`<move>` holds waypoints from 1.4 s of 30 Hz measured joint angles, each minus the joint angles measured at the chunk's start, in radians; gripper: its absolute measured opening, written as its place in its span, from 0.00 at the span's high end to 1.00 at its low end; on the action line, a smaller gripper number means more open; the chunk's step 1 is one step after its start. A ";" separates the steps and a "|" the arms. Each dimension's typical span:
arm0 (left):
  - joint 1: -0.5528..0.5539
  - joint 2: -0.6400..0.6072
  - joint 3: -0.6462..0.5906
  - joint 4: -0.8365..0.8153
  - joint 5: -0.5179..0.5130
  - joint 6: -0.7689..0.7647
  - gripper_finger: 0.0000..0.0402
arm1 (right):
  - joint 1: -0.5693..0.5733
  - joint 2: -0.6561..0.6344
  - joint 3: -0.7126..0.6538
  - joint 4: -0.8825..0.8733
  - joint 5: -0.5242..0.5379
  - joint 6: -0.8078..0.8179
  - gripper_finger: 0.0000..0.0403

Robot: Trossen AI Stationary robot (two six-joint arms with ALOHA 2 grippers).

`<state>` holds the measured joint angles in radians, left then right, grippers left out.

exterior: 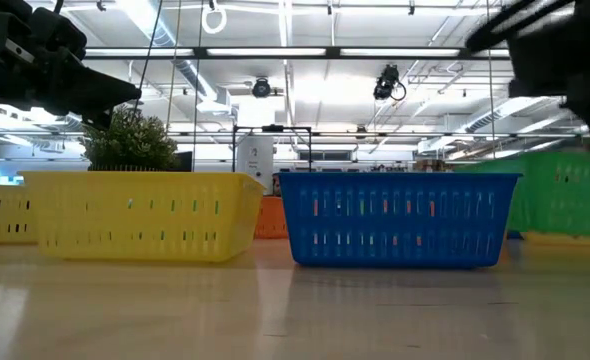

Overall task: Stack baskets by color
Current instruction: Move the bottom green bin to the right side of the bottom right blue bin, then move the center orange bin to the bottom right of the table

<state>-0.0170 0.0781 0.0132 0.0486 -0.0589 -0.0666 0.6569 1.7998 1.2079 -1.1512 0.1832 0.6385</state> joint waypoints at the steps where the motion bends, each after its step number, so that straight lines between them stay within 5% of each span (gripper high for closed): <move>1: 0.000 0.000 0.000 0.000 0.000 0.000 0.92 | 0.001 -0.015 0.000 0.018 -0.021 0.029 0.98; 6: 0.000 0.000 0.000 0.000 0.000 0.000 0.93 | 0.022 -0.035 0.000 0.107 -0.081 0.157 0.98; 14: 0.000 0.000 0.000 0.000 0.000 0.000 0.91 | 0.045 0.000 0.000 0.126 -0.056 0.147 0.97; 31: 0.000 0.000 0.000 0.000 0.000 0.000 0.92 | 0.042 -0.008 0.000 0.128 -0.024 0.200 0.75; 42: 0.000 0.000 0.000 0.000 0.000 0.000 0.93 | 0.045 -0.038 0.000 0.148 -0.003 0.197 0.73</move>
<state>-0.0172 0.0784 0.0132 0.0486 -0.0588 -0.0666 0.7017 1.7621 1.2079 -1.0035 0.1802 0.8358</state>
